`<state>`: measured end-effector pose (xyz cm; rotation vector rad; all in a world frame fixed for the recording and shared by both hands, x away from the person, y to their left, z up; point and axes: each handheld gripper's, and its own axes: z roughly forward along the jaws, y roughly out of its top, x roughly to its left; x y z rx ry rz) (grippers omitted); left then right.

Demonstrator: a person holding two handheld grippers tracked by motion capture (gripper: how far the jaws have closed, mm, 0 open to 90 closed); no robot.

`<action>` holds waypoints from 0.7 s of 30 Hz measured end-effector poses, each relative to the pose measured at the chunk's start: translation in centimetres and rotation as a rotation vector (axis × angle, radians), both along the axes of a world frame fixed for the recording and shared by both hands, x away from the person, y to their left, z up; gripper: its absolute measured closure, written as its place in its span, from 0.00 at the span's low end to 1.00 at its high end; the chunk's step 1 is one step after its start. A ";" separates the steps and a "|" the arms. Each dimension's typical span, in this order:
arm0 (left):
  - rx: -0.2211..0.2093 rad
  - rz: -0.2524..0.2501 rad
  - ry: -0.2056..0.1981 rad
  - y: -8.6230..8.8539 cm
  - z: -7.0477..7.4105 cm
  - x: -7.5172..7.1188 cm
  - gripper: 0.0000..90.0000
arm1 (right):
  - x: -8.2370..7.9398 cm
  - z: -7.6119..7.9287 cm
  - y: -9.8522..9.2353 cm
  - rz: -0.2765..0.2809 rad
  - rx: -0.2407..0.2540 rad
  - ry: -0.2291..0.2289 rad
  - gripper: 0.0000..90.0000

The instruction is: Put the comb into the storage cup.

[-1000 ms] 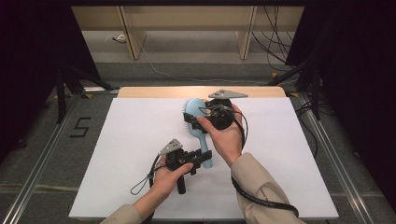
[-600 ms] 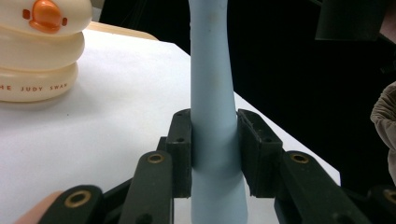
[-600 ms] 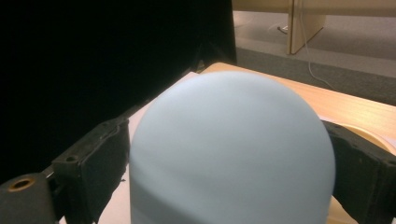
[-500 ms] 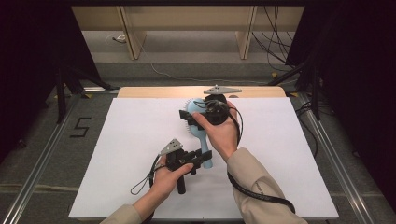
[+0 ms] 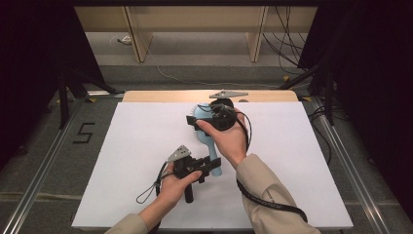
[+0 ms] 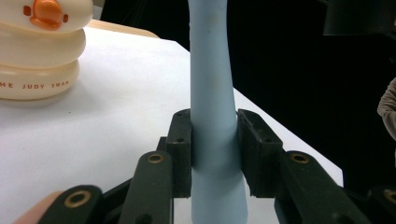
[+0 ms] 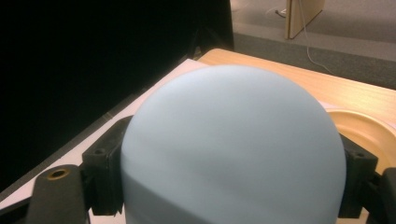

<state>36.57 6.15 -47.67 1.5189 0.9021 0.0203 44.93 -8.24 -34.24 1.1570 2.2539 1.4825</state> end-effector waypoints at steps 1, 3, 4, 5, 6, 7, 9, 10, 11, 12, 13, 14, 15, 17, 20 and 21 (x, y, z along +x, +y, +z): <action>0.001 0.001 -0.002 0.0 0.0 0.0 0.74 | 0.0 0.0 0.0 0.001 -0.003 0.002 0.23; 0.005 0.000 -0.006 0.0 0.0 0.0 0.74 | -0.1 0.0 0.1 -0.003 -0.007 0.003 0.23; 0.008 0.000 -0.006 0.0 0.0 0.0 0.74 | -0.1 0.1 0.1 -0.003 -0.010 0.004 0.23; 0.011 0.002 -0.008 0.0 0.0 0.0 0.74 | -0.1 0.1 0.1 -0.005 -0.010 0.004 0.23; 0.016 0.002 -0.010 0.0 0.0 0.0 0.74 | -0.1 0.1 0.1 -0.003 -0.013 0.003 0.23; 0.021 0.004 -0.013 0.0 -0.1 0.0 0.74 | -0.2 0.1 0.2 -0.003 -0.019 0.002 0.23; 0.030 0.006 -0.019 0.0 0.0 0.0 0.74 | -0.3 0.1 0.3 -0.002 -0.025 -0.003 0.23; 0.036 0.007 -0.024 0.0 0.0 0.0 0.74 | -0.3 0.1 0.3 -0.004 -0.025 -0.006 0.23; 0.042 0.009 -0.029 0.1 0.1 0.0 0.74 | -0.4 0.2 0.3 -0.006 -0.024 -0.008 0.23; 0.047 0.014 -0.037 0.1 0.1 0.0 0.74 | -0.5 0.2 0.3 -0.008 -0.023 -0.012 0.23; 0.044 0.018 -0.038 0.1 0.1 0.1 0.74 | -0.5 0.2 0.3 -0.010 -0.020 -0.015 0.23; 0.040 0.019 -0.037 0.2 0.2 0.1 0.74 | -0.5 0.2 0.3 -0.010 -0.021 -0.015 0.23; 0.039 0.017 -0.040 0.2 0.3 0.1 0.73 | -0.5 0.2 0.3 -0.009 -0.020 -0.013 0.23; 0.046 0.021 -0.053 0.3 0.5 0.1 0.73 | -0.6 0.1 0.3 -0.010 -0.018 -0.011 0.23; 0.059 0.025 -0.065 0.3 0.5 0.1 0.72 | -0.7 0.0 0.3 -0.014 -0.008 -0.013 0.23; 0.066 0.027 -0.069 0.3 0.5 0.1 0.71 | -0.7 0.0 0.3 -0.016 -0.007 -0.016 0.23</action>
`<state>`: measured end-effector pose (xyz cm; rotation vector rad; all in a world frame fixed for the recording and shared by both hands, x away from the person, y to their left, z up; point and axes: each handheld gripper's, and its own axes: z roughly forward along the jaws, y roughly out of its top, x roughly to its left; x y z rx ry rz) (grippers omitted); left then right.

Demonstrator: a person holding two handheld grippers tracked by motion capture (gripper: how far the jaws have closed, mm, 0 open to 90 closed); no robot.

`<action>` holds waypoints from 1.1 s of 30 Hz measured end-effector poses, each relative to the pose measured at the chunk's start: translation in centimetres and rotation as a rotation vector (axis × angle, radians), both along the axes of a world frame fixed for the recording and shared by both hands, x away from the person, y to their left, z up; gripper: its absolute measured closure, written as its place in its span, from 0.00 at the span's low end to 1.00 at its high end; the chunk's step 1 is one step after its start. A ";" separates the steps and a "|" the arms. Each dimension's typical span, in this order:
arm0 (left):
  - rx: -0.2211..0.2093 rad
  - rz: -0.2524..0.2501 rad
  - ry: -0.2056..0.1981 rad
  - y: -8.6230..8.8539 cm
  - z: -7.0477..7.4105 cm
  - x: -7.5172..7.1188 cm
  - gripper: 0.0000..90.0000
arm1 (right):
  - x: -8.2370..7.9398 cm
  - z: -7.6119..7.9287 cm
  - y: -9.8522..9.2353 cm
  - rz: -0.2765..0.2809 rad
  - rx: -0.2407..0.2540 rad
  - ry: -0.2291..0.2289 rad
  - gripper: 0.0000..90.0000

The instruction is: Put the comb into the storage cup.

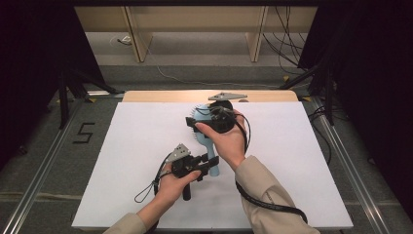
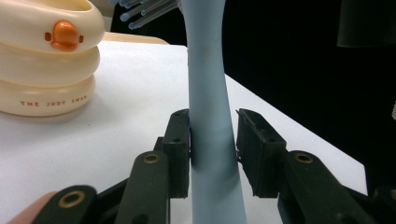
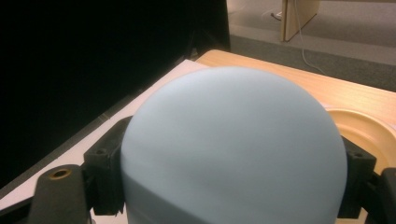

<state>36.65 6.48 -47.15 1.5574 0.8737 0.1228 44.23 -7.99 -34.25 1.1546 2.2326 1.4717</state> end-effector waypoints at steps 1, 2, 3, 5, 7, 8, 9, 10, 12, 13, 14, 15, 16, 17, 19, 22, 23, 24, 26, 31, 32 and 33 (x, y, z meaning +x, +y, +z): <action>0.006 0.003 -0.006 0.0 0.0 0.0 0.70 | 0.0 0.0 0.0 -0.001 0.000 -0.001 0.23; 0.013 0.007 -0.011 0.0 0.0 0.0 0.69 | -0.1 0.1 0.0 0.001 -0.001 -0.002 0.23; 0.020 0.010 -0.018 0.0 0.1 0.0 0.68 | -0.1 0.1 0.0 0.003 0.000 -0.004 0.23; 0.029 0.014 -0.027 0.1 0.2 0.0 0.66 | -0.2 0.2 -0.1 0.003 0.006 -0.012 0.23; 0.044 0.018 -0.034 0.1 0.2 0.0 0.62 | -0.3 0.3 -0.1 0.002 0.011 -0.019 0.23; 0.050 0.020 -0.036 0.1 0.3 0.0 0.59 | -0.3 0.4 -0.1 0.002 0.010 -0.020 0.23; 0.061 0.021 -0.045 0.1 0.3 0.0 0.56 | -0.3 0.4 -0.1 0.001 0.010 -0.021 0.23; 0.075 0.023 -0.051 0.1 0.3 0.0 0.53 | -0.3 0.4 -0.2 -0.002 0.008 -0.022 0.23; 0.090 0.023 -0.061 0.1 0.4 -0.1 0.48 | -0.3 0.4 -0.2 -0.008 0.008 -0.025 0.23; 0.099 0.024 -0.066 0.1 0.5 -0.1 0.46 | -0.3 0.4 -0.3 -0.009 0.006 -0.025 0.23; 0.113 0.024 -0.072 0.1 0.5 -0.2 0.43 | -0.3 0.4 -0.4 -0.012 0.007 -0.023 0.23; 0.126 0.027 -0.079 0.1 0.6 -0.2 0.39 | -0.3 0.4 -0.4 -0.012 0.005 -0.021 0.23; 0.142 0.026 -0.088 0.1 0.7 -0.3 0.36 | -0.3 0.4 -0.5 -0.014 0.006 -0.023 0.23; 0.155 0.029 -0.098 0.1 0.7 -0.4 0.34 | -0.3 0.3 -0.6 -0.016 0.006 -0.025 0.23; 0.178 0.028 -0.111 0.2 0.9 -0.5 0.30 | -0.3 0.3 -0.7 -0.018 0.007 -0.023 0.23; 0.208 0.028 -0.134 0.4 1.1 -0.8 0.25 | -0.2 0.4 -0.8 -0.023 0.009 -0.022 0.23; 0.221 0.026 -0.142 0.5 1.2 -0.9 0.24 | -0.2 0.3 -0.9 -0.025 0.010 -0.023 0.23; 0.234 0.026 -0.151 0.7 1.3 -1.0 0.23 | -0.2 0.3 -1.0 -0.028 0.010 -0.021 0.23; 0.251 0.025 -0.161 1.1 1.4 -1.2 0.20 | -0.2 0.3 -1.1 -0.030 0.009 -0.021 0.23; 0.306 0.042 -0.182 2.3 1.8 -1.4 0.17 | -0.1 0.2 -1.5 -0.038 0.013 -0.021 0.23; 0.313 0.049 -0.183 2.5 1.8 -1.4 0.16 | -0.1 0.2 -1.6 -0.041 0.014 -0.022 0.23; 0.321 0.055 -0.181 2.8 1.8 -1.4 0.15 | -0.1 0.2 -1.6 -0.042 0.013 -0.024 0.23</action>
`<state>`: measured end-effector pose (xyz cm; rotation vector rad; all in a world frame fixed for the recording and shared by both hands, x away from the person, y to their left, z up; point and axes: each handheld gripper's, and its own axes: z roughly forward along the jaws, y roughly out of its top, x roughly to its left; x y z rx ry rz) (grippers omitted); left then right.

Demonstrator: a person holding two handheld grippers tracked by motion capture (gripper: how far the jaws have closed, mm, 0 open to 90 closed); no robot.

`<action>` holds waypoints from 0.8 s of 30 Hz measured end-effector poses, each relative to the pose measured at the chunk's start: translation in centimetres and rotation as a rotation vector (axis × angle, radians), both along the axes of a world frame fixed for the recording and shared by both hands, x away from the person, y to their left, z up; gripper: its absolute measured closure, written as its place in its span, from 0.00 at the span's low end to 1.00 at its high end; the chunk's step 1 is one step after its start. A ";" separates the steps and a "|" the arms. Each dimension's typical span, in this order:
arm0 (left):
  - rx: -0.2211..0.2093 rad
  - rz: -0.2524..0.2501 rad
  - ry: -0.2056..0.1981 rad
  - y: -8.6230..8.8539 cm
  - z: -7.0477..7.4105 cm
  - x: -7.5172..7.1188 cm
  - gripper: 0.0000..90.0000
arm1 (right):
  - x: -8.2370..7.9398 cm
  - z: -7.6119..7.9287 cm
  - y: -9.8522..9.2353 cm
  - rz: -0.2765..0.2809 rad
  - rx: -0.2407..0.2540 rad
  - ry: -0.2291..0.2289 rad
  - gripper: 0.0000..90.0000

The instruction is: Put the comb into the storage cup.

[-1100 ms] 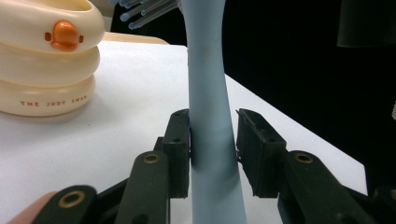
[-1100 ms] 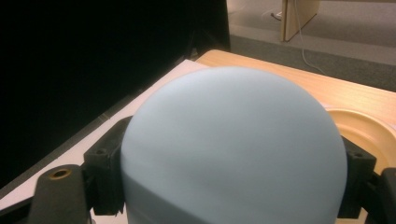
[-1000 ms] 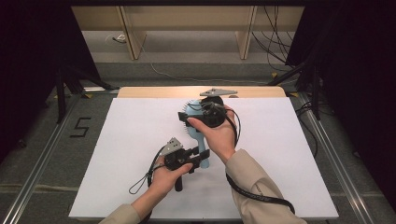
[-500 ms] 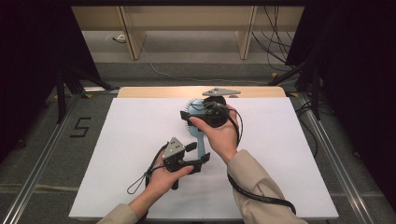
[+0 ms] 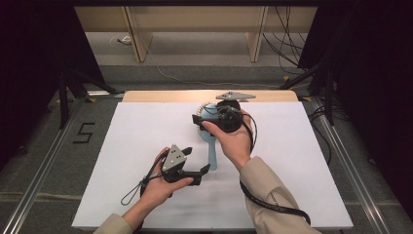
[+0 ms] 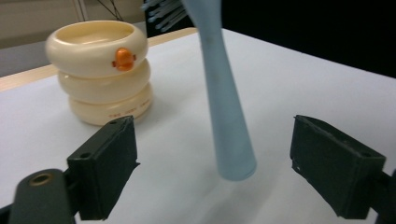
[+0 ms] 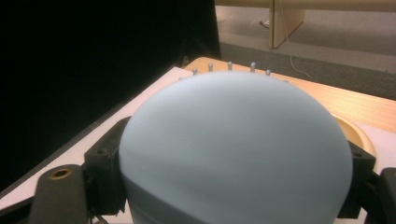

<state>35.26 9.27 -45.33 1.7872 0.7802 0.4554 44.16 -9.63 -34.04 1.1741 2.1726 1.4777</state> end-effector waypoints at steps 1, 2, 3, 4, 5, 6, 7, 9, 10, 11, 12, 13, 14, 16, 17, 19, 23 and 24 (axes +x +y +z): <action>0.006 0.009 -0.006 0.2 0.0 0.0 0.14 | 0.0 0.0 -0.1 0.000 0.001 -0.002 0.23; 0.012 0.015 -0.009 0.5 0.0 0.0 0.13 | 0.0 0.0 -0.2 -0.002 -0.001 -0.001 0.23; 0.018 0.020 -0.010 0.7 0.0 0.0 0.12 | 0.0 0.0 -0.3 -0.003 0.001 -0.006 0.23; 0.021 0.025 -0.013 0.9 -0.1 0.0 0.11 | 0.0 0.0 -0.4 -0.005 0.004 -0.007 0.23; 0.023 0.030 -0.017 1.2 -0.1 0.0 0.10 | 0.0 0.0 -0.5 -0.005 0.003 -0.012 0.23; 0.025 0.034 -0.017 1.4 -0.1 -0.1 0.09 | 0.0 0.1 -0.5 -0.005 0.003 -0.015 0.23; 0.028 0.038 -0.018 1.6 -0.2 -0.1 0.09 | 0.0 0.1 -0.6 -0.004 0.001 -0.021 0.23; 0.034 0.042 -0.014 2.0 -0.3 -0.2 0.08 | 0.0 0.1 -0.8 -0.002 -0.004 -0.027 0.23; 0.034 0.043 -0.012 2.1 -0.4 -0.2 0.08 | 0.0 0.1 -0.9 -0.004 -0.005 -0.030 0.23; 0.044 0.043 -0.011 2.3 -0.5 -0.2 0.08 | 0.0 0.1 -0.9 -0.006 -0.003 -0.031 0.23; 0.045 0.046 -0.008 2.4 -0.6 -0.2 0.08 | 0.0 0.0 -1.0 -0.006 -0.002 -0.032 0.23; 0.049 0.046 -0.006 2.5 -0.7 -0.3 0.08 | 0.0 0.0 -1.0 -0.006 -0.001 -0.035 0.23; 0.050 0.048 -0.006 2.5 -0.8 -0.3 0.08 | 0.0 0.0 -1.0 -0.007 -0.002 -0.039 0.23; 0.054 0.050 -0.007 2.7 -0.8 -0.3 0.08 | 0.0 0.0 -1.0 -0.005 -0.002 -0.045 0.23; 0.053 0.054 -0.006 2.8 -0.8 -0.3 0.08 | 0.0 0.0 -1.0 -0.005 -0.002 -0.047 0.23; 0.051 0.060 -0.005 2.9 -0.8 -0.3 0.08 | 0.0 0.0 -1.0 -0.005 -0.002 -0.050 0.23; 0.047 0.073 -0.013 3.3 -0.8 -0.3 0.08 | 0.1 0.0 -1.1 -0.009 0.000 -0.054 0.23; 0.045 0.079 -0.012 3.4 -0.8 -0.3 0.08 | 0.0 0.0 -1.1 -0.010 0.001 -0.056 0.23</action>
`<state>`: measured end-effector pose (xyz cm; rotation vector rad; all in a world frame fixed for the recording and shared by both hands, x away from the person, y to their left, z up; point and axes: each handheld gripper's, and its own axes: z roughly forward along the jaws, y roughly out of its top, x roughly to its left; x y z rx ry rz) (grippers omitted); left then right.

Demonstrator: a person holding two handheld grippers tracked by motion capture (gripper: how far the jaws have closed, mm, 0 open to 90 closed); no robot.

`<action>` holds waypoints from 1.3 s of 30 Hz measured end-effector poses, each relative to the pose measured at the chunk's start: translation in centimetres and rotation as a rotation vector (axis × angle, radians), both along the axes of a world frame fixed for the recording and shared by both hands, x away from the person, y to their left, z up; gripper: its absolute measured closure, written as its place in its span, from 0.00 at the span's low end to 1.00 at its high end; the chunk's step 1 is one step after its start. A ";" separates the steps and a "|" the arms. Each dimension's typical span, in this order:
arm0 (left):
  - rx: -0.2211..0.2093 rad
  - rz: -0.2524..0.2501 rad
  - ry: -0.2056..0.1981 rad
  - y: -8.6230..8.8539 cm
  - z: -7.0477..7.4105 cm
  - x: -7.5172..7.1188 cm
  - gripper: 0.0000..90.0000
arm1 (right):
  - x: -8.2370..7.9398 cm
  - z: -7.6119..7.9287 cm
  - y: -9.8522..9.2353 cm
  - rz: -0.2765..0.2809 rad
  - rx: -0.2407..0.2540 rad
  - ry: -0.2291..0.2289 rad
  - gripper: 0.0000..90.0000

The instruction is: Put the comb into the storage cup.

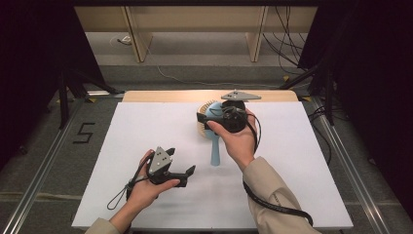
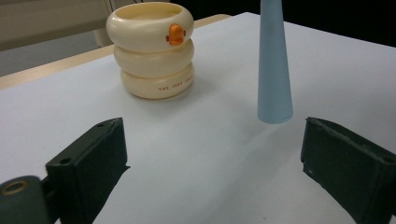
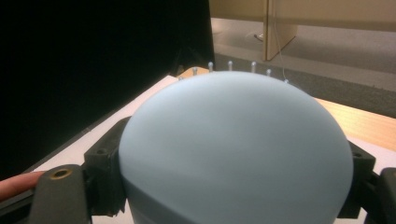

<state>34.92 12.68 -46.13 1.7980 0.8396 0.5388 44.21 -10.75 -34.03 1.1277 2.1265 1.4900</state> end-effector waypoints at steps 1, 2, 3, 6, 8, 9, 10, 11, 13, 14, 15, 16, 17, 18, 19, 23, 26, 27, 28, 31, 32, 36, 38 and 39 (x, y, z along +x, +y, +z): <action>0.000 0.004 -0.002 0.1 0.0 0.0 0.08 | 0.0 0.0 0.0 -0.001 0.001 -0.003 0.23; 0.001 0.005 -0.002 0.2 0.0 0.0 0.08 | 0.0 0.0 0.0 -0.002 0.001 -0.006 0.23; 0.000 0.009 -0.005 0.3 0.1 0.0 0.08 | 0.0 0.0 -0.1 -0.002 0.001 -0.010 0.23; 0.000 0.016 -0.007 0.6 0.1 0.0 0.08 | 0.0 0.0 0.0 -0.006 -0.002 -0.028 0.23; -0.002 0.021 -0.005 0.8 0.0 0.0 0.08 | 0.1 0.0 0.0 -0.010 -0.003 -0.038 0.23; -0.001 0.022 -0.004 0.9 0.0 0.0 0.08 | 0.1 0.0 0.0 -0.013 -0.005 -0.042 0.23; -0.002 0.023 -0.002 0.9 -0.1 -0.1 0.08 | 0.1 0.0 0.0 -0.015 -0.004 -0.048 0.23; -0.002 0.025 -0.001 1.0 -0.1 -0.1 0.08 | 0.1 0.0 0.0 -0.019 -0.003 -0.052 0.23; -0.002 0.026 -0.001 1.1 -0.1 -0.1 0.08 | 0.2 0.0 0.0 -0.023 -0.004 -0.061 0.23; -0.002 0.026 0.000 1.1 -0.1 -0.1 0.08 | 0.1 0.0 0.0 -0.026 -0.005 -0.066 0.23; -0.002 0.027 -0.001 1.2 -0.1 -0.1 0.08 | 0.1 0.0 0.0 -0.027 -0.005 -0.069 0.23; -0.003 0.030 -0.001 1.2 -0.1 -0.1 0.08 | 0.1 0.0 0.0 -0.029 -0.003 -0.071 0.23; -0.002 0.032 -0.001 1.2 -0.1 -0.1 0.08 | 0.1 0.0 0.0 -0.032 -0.002 -0.075 0.23; -0.002 0.032 -0.001 1.3 -0.1 -0.1 0.08 | 0.1 0.1 0.0 -0.034 -0.002 -0.079 0.23; -0.001 0.032 -0.002 1.3 -0.1 -0.1 0.08 | 0.1 0.1 0.0 -0.037 0.001 -0.084 0.23; -0.005 0.039 -0.001 1.5 -0.1 -0.1 0.08 | 0.1 0.3 -0.1 -0.045 0.007 -0.103 0.23; -0.006 0.045 -0.004 1.6 -0.1 0.0 0.08 | 0.1 0.5 -0.2 -0.052 0.010 -0.114 0.23; -0.007 0.047 -0.006 1.7 -0.1 0.0 0.08 | 0.1 0.5 -0.3 -0.055 0.011 -0.117 0.23; -0.007 0.048 -0.007 1.7 -0.1 0.0 0.08 | 0.1 0.5 -0.3 -0.058 0.013 -0.120 0.23; -0.003 0.054 -0.014 1.9 0.0 0.0 0.08 | 0.2 0.6 -0.4 -0.062 0.018 -0.124 0.23; -0.004 0.056 -0.014 2.0 0.0 0.0 0.08 | 0.2 0.6 -0.4 -0.064 0.018 -0.126 0.23; -0.003 0.063 -0.019 2.3 0.0 0.1 0.08 | 0.3 0.7 -0.6 -0.070 0.020 -0.129 0.23; 0.002 0.065 -0.022 2.4 0.1 0.1 0.08 | 0.3 0.7 -0.6 -0.072 0.022 -0.133 0.23; 0.003 0.066 -0.024 2.5 0.1 0.1 0.08 | 0.3 0.8 -0.7 -0.073 0.023 -0.134 0.23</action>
